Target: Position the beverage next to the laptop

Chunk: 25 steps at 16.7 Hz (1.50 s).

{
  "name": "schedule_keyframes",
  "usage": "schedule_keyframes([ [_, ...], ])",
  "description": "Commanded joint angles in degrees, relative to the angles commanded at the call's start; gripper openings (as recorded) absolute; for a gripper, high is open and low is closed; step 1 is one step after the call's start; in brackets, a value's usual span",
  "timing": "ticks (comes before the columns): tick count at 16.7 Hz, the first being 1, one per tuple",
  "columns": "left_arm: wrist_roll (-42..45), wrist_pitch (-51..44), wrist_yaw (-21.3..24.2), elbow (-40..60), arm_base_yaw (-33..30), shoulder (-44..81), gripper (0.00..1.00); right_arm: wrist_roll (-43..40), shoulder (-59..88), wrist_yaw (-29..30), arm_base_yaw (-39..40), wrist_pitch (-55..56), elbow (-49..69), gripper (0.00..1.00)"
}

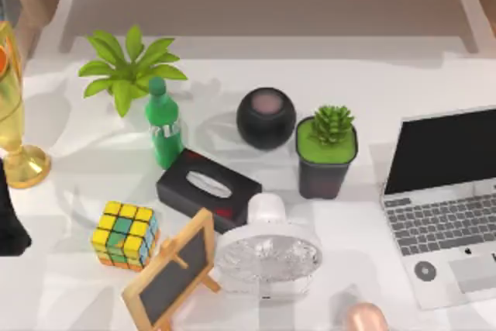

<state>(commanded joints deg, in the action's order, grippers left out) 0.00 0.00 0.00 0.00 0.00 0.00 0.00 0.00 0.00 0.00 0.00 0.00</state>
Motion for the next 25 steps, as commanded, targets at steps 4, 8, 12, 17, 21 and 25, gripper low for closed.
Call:
schedule_keyframes([
  [4,0.0,0.0,0.0,0.0,0.0,0.0,1.0,-0.2,2.0,-0.8,-0.9,1.9,0.0,1.0],
  [8,0.0,0.0,0.0,0.0,0.0,0.0,1.0,-1.0,13.0,-4.9,-5.4,12.6,0.0,1.0],
  [12,0.0,0.0,0.0,0.0,0.0,0.0,1.0,-2.3,32.5,-10.9,-11.8,29.1,0.0,1.0],
  [17,0.0,0.0,0.0,0.0,0.0,0.0,1.0,-3.9,59.3,-18.6,-20.2,50.3,-0.1,1.0],
  [21,0.0,0.0,0.0,0.0,0.0,0.0,1.0,-5.0,75.3,-23.4,-25.5,63.5,-0.1,1.0],
  [25,0.0,0.0,0.0,0.0,0.0,0.0,1.0,-5.5,82.6,-26.0,-28.2,70.3,-0.1,1.0],
])
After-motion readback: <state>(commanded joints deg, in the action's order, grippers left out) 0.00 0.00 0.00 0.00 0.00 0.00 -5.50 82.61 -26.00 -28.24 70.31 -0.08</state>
